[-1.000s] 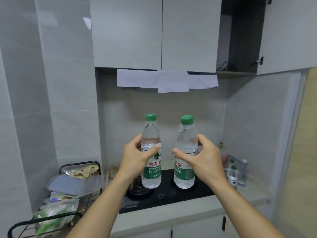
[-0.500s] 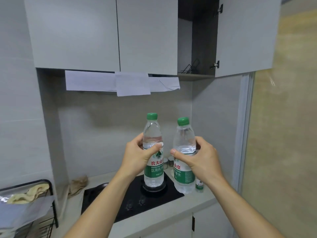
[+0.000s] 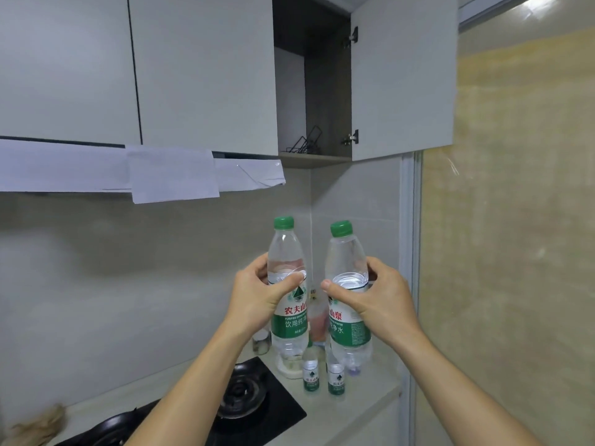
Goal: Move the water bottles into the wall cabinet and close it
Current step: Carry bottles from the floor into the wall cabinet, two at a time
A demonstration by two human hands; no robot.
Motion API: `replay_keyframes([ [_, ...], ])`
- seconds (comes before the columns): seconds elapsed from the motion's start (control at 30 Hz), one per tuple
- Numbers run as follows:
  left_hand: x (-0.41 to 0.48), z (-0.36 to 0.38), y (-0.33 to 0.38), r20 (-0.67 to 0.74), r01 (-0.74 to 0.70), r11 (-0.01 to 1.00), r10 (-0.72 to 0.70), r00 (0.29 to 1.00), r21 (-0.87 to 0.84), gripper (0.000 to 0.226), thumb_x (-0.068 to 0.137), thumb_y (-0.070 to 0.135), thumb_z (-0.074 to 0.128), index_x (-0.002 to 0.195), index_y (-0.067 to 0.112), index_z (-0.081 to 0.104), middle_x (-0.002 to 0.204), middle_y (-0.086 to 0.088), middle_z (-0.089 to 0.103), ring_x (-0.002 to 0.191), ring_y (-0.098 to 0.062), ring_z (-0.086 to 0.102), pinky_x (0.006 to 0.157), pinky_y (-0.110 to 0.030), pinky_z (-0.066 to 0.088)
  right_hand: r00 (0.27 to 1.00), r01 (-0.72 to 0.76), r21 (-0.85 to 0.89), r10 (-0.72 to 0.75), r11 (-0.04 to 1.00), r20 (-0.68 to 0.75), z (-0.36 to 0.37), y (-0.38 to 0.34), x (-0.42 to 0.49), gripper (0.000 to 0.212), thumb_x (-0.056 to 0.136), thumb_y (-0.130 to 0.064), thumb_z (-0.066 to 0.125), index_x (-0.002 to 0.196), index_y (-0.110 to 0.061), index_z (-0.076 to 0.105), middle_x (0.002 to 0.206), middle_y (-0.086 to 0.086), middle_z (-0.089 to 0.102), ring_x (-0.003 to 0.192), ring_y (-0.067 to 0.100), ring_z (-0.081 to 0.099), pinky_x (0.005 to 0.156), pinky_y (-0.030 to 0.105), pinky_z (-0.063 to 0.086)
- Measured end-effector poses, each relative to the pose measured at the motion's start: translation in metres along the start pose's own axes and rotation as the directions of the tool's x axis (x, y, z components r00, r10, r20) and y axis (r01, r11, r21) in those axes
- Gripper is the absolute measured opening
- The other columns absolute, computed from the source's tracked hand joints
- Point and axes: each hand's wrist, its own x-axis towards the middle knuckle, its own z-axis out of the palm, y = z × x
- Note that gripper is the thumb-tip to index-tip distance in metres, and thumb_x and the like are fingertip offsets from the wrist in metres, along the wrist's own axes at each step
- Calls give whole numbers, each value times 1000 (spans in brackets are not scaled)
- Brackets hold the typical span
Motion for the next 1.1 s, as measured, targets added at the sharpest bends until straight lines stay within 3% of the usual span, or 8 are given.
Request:
replay_keyframes([
  [0.17,52,10,-14,19,-33,999,34,999,-28,27,80,6,84,100,22,74,80,20,78,75,7,72,62,-7,51,1000,8,-26,-9,1000,-23,11,20,45,42,65,-43,96,95,-28,71,84,-13,77,75,-6,71,62,15,55],
  [0.3,85,19,-31,22,-54,998,54,998,-26,26,79,7,84,97,22,73,77,22,77,72,8,71,61,-7,51,999,7,-13,-8,1000,-40,17,38,76,42,66,-40,96,96,-27,71,87,-14,77,75,-8,70,60,10,51],
  [0.43,115,35,-46,29,-39,999,40,999,-26,28,80,7,84,101,21,73,78,22,77,73,7,72,61,-6,51,999,5,14,-4,1000,-40,19,56,109,40,67,-38,96,96,-28,71,86,-15,76,72,-12,69,55,6,49],
  [0.63,159,60,-72,-32,-31,999,30,999,-35,41,77,8,86,111,24,67,89,14,79,80,2,74,63,-9,53,1000,-8,86,6,996,20,24,93,176,39,66,-39,97,94,-27,73,84,-13,78,72,-4,72,65,18,53],
  [0.83,212,93,-97,-144,-24,1000,24,989,-1,44,75,9,88,112,17,65,90,10,80,82,-3,76,65,-11,54,993,29,215,-53,976,104,26,137,261,32,68,-29,96,84,-33,69,70,-26,74,67,-10,71,55,6,49],
  [1.1,275,143,-120,-330,-23,997,44,943,68,43,76,12,87,115,16,68,97,4,79,81,-4,75,65,-12,56,964,70,272,-135,960,228,25,183,360,39,64,-38,97,95,-23,77,83,-12,81,76,4,77,70,25,57],
])
